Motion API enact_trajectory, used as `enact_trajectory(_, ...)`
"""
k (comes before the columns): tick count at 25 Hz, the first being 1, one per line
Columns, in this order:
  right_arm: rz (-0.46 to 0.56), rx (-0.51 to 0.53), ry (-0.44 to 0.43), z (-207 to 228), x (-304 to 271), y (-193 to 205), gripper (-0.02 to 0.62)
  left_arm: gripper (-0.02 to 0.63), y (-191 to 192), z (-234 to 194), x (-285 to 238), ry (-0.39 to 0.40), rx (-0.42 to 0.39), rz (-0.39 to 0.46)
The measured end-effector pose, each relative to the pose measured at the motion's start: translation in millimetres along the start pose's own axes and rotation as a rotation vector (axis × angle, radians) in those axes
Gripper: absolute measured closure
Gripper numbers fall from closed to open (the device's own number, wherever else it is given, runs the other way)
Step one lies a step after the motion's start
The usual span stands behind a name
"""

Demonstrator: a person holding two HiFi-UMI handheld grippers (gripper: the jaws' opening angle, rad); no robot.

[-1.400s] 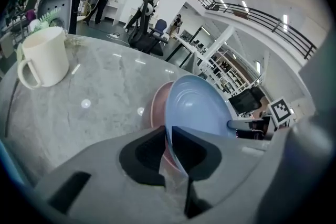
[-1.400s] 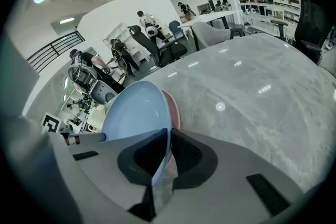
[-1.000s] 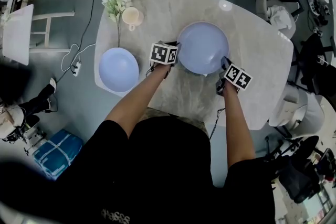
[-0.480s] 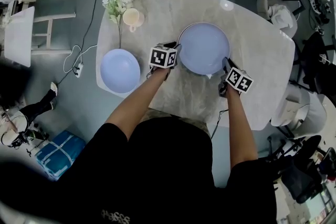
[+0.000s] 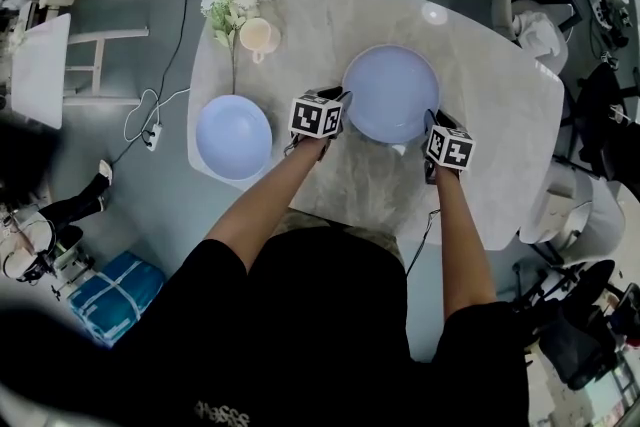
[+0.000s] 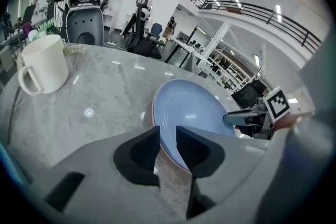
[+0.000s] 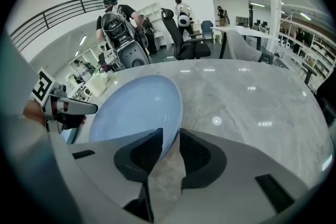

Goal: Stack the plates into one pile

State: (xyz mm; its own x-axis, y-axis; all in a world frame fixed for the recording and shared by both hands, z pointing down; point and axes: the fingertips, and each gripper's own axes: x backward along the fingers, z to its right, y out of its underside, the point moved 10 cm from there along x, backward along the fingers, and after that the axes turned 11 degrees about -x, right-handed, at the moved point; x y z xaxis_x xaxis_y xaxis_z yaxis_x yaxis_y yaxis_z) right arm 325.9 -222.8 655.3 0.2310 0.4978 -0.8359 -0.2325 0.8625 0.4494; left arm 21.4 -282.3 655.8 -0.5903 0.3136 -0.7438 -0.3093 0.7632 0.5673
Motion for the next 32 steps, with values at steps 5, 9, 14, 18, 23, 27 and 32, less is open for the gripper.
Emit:
enact_trajectory(5,0.042,-0.154,0.009,9.9,4.2,8.5,0.484,0.501,1.9,-4.2,2.2,0.000,0.037,0.017)
enact_trajectory(9,0.057,-0.216,-0.038,16.1,4.4,8.7,0.480,0.500,2.3,-7.0,2.6,0.009,0.053,0.025)
enact_trajectory(14,0.073,-0.261,-0.080,12.3,1.0,2.0,0.480,0.477,-1.5,-11.9,-5.1,0.064,0.130,0.096)
enact_trajectory(18,0.057,-0.287,-0.082,17.1,-6.2,4.4,0.480,0.452,-1.2,-13.1,-12.6,0.040,0.126,0.068)
enact_trajectory(23,0.023,-0.301,-0.079,20.6,-13.5,5.9,0.495,0.448,1.4,-12.5,-22.4,0.037,0.108,0.037)
enact_trajectory(27,0.024,-0.311,-0.102,20.3,-17.0,5.7,0.512,0.448,0.8,-11.8,-27.8,0.030,0.116,0.042)
enact_trajectory(32,0.019,-0.334,-0.139,24.1,-18.8,3.5,0.535,0.540,1.7,-16.3,-29.8,0.019,0.187,0.014)
